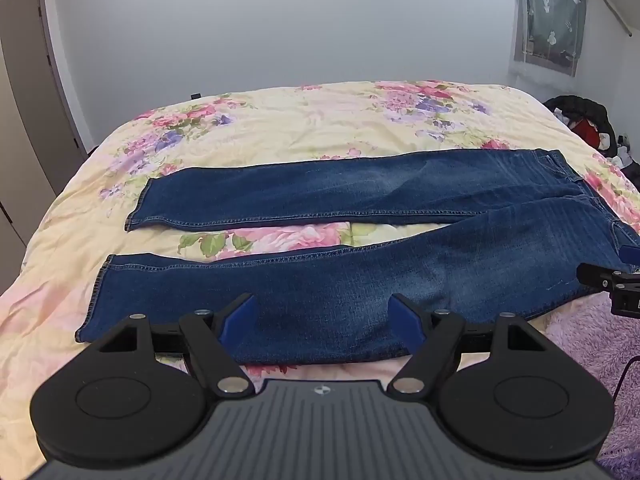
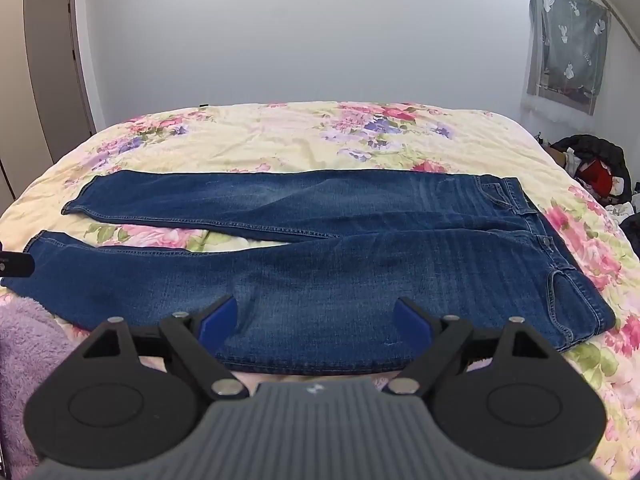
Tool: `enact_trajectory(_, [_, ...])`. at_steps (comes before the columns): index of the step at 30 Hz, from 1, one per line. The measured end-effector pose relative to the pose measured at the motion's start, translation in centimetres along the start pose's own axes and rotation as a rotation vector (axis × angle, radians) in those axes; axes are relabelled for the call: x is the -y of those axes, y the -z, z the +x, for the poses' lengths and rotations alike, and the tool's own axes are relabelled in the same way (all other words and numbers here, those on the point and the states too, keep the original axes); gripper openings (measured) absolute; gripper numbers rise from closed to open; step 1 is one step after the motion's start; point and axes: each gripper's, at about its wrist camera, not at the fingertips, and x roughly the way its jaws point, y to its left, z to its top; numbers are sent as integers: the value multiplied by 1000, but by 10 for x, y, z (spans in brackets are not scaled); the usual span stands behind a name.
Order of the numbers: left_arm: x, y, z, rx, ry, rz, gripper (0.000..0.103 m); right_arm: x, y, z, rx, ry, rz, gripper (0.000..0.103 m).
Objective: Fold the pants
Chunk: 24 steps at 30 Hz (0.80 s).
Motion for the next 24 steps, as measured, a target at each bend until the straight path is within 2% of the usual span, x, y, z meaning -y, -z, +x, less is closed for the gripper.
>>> enact_trajectory(24, [3,-4,-1,-1,1,0,88,4,1,-1,10,-9,8,82])
